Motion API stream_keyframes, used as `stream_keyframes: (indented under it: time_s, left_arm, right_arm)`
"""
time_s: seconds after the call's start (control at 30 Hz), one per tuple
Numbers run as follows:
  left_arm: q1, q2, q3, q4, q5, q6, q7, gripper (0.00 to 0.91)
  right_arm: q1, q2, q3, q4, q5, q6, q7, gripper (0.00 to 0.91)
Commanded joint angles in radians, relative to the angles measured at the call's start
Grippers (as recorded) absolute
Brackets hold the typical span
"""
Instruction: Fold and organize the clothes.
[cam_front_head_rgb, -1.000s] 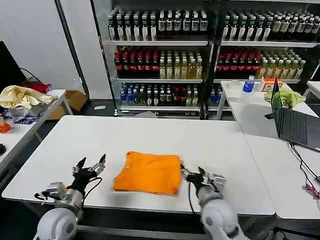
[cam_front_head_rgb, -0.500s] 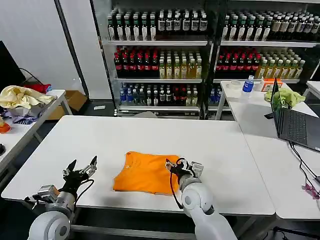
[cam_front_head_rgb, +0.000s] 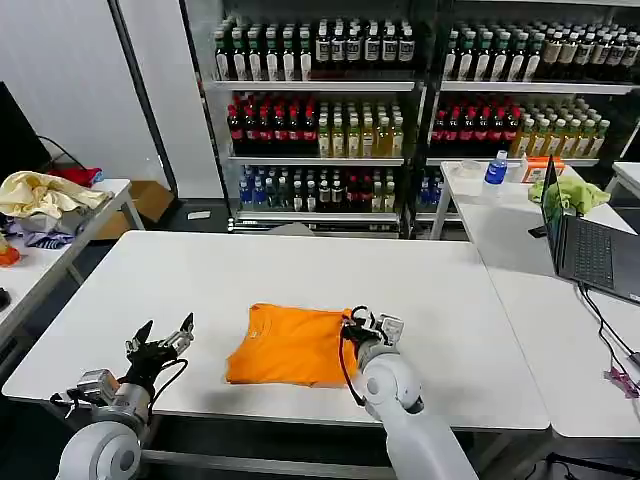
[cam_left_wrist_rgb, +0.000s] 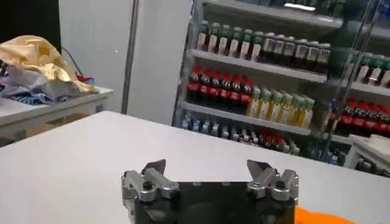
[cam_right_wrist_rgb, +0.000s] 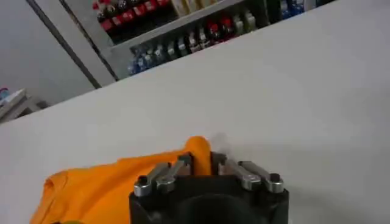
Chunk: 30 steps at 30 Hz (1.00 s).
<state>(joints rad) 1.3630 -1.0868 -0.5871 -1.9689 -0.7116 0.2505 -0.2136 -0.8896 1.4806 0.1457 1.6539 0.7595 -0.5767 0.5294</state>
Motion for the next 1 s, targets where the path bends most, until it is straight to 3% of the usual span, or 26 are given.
stream_keyframes:
  time_s: [0.03,0.3,0.67,1.0]
  left_arm:
    - [-0.004,0.002,0.001,0.007,0.000,0.001,0.001,0.907]
    - [-0.014,0.000,0.013,0.012,0.000,0.003,0.001,0.907]
    - [-0.023,-0.007,0.031,0.010,0.002,0.006,0.000,0.907]
    - [-0.007,-0.024,0.035,0.000,0.007,0.005,0.001,0.907]
  right_arm:
    - [0.021,-0.026,0.007,-0.023,-0.001,-0.001,-0.002,0.000]
    - [0.011,-0.105,0.037,0.003,0.006,-0.002,-0.022,0.000]
    - [0.071,-0.125,0.054,-0.072,-0.052,0.000,-0.080,0.000]
    - [0.093,-0.117,0.052,-0.102,-0.070,0.006,-0.096,0.000]
